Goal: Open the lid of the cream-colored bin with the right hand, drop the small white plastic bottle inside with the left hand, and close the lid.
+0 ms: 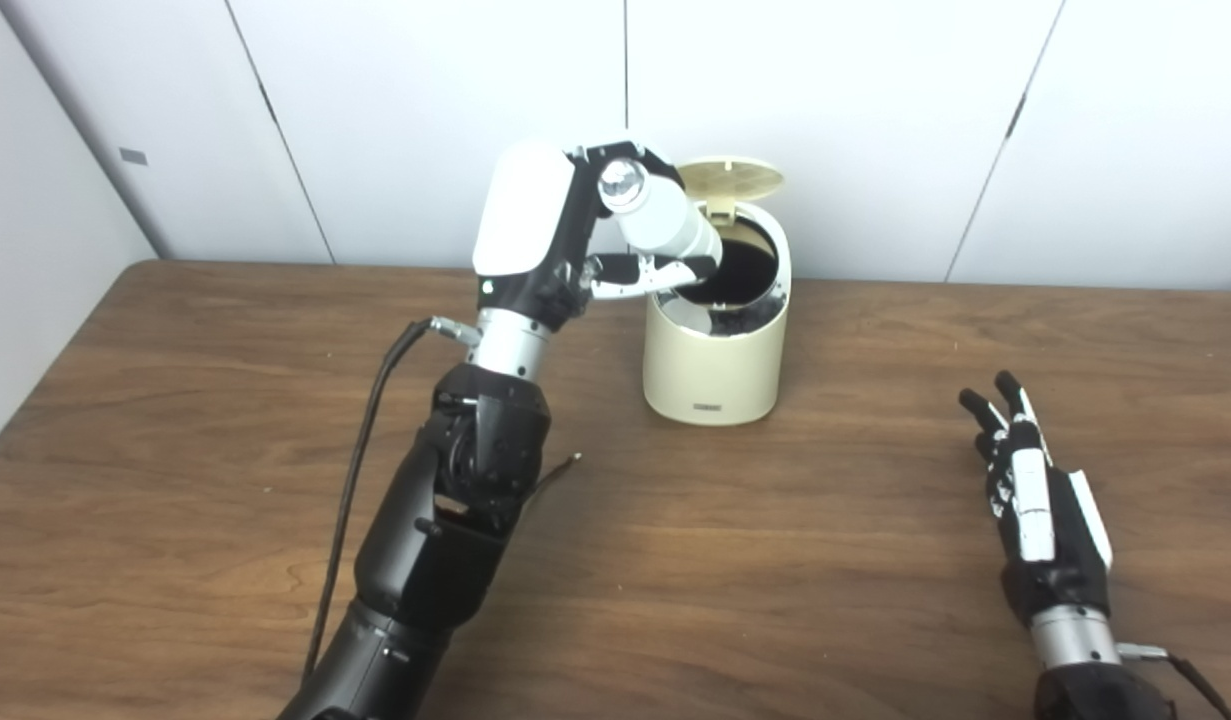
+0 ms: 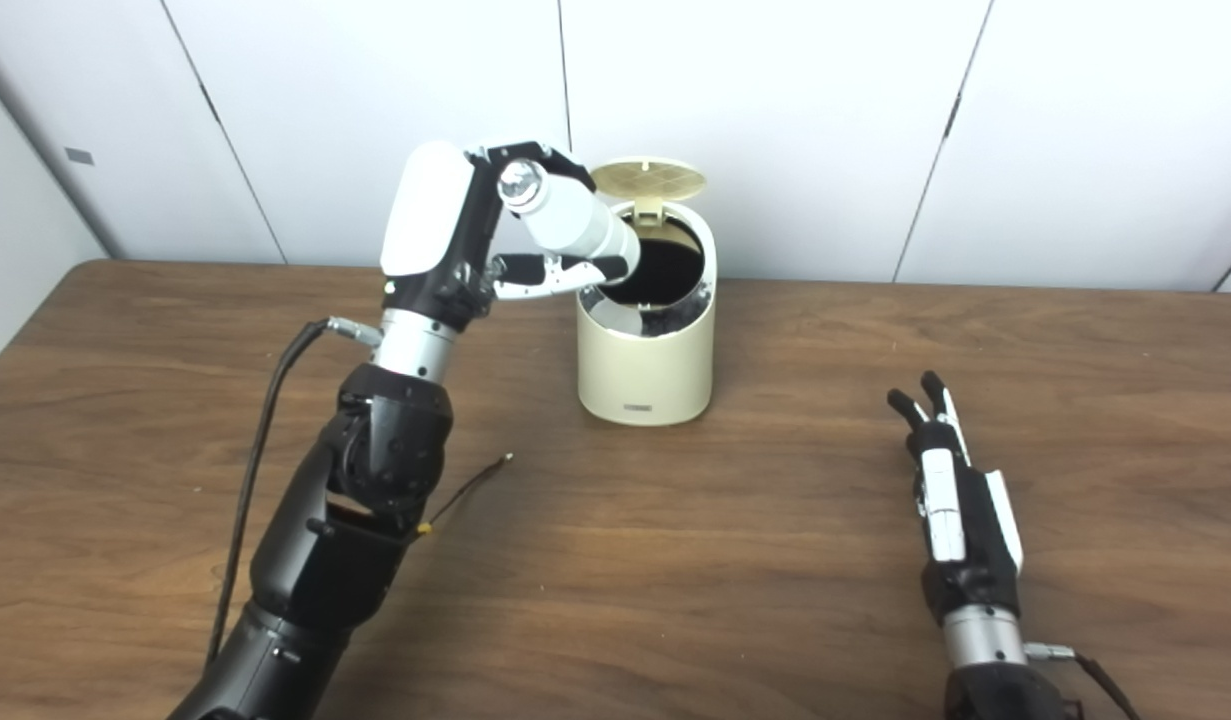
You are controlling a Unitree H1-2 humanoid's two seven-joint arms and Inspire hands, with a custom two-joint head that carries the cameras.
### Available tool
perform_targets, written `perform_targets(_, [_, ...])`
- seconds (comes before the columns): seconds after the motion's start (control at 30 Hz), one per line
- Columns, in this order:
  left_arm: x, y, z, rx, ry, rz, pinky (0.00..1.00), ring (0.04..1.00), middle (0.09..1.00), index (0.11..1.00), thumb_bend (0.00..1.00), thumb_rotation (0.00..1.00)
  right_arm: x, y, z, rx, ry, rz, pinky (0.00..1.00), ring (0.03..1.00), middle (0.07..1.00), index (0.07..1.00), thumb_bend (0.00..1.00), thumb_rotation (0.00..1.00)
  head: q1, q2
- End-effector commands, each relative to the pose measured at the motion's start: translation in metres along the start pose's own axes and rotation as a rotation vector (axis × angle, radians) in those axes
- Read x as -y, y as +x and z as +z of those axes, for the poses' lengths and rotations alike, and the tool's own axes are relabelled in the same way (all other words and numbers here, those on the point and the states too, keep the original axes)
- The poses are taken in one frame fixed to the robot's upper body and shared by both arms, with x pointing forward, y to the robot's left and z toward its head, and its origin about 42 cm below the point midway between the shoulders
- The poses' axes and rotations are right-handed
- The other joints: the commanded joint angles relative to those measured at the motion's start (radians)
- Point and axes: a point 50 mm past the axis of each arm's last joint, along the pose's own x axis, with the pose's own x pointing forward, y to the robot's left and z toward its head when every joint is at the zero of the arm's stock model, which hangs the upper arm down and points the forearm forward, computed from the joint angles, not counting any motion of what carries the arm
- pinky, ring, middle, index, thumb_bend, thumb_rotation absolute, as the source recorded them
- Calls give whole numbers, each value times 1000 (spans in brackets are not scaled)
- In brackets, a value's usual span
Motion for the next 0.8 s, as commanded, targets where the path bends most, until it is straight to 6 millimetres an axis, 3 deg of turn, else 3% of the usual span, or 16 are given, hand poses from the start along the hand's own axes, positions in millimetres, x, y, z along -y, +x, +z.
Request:
perform_targets(0.0, [-8, 22, 15, 100, 12, 75, 421, 417, 523, 481, 500, 0, -8, 5, 2, 7, 6, 15, 1000, 988, 908, 973, 627, 1000, 0, 0])
perform_targets(0.17, [3, 28, 11, 109, 12, 73, 371, 412, 518, 483, 479, 0, -8, 5, 2, 7, -5, 18, 1000, 986, 911, 973, 643, 1000, -7, -3])
perform_targets(0.77, [19, 41, -5, 149, 0, 91, 349, 413, 517, 512, 474, 0, -7, 5, 5, 13, 34, 33, 1000, 987, 905, 974, 659, 1000, -15, -4])
